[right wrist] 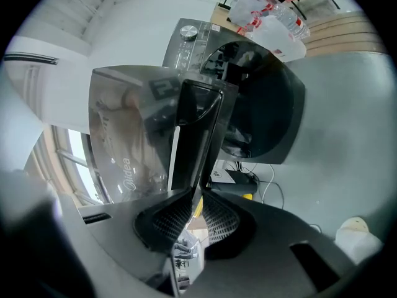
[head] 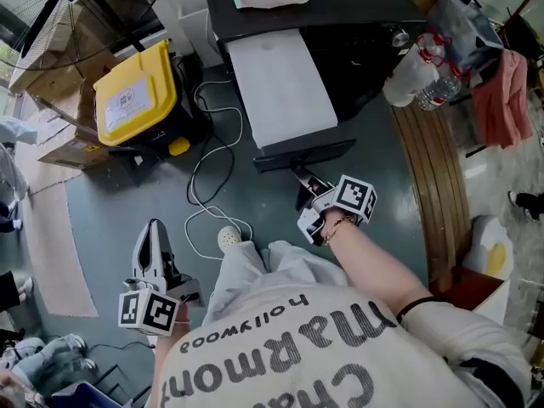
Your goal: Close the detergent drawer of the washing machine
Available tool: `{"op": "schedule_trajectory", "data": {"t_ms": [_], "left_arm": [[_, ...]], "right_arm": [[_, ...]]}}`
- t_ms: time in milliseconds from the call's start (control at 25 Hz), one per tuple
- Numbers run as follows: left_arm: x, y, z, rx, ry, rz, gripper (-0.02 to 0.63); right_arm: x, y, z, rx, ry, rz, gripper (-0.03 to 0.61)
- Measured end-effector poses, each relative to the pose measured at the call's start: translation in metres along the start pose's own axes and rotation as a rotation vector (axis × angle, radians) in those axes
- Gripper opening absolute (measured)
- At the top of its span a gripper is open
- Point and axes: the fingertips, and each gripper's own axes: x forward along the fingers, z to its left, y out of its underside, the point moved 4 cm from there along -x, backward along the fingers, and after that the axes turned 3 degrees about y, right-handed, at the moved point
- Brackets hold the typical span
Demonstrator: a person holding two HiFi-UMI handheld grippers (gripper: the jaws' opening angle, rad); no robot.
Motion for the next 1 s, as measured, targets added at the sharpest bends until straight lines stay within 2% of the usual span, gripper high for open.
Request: {"op": "schedule_trajectory", "data": {"t_ms": [160, 400, 1000], "left_arm": [[0.004, -0.004, 0.002, -0.005, -0.003, 0.000, 0.008], [0.030, -0.019, 0.003, 0.004, 0.042, 0.002, 0.008], [0.123, -0.061, 0.044, 0.003, 0.140, 0.025, 0.008]], "right_arm": [[0.003, -0.006, 0.007, -0.003, -0.007, -0.005, 0.071], [0.016, -0.013, 0.021, -0.012, -0.014, -0.007, 0.069], [0.047, -0.030, 0.029, 0.035, 0.058, -0.079, 0.069]]}}
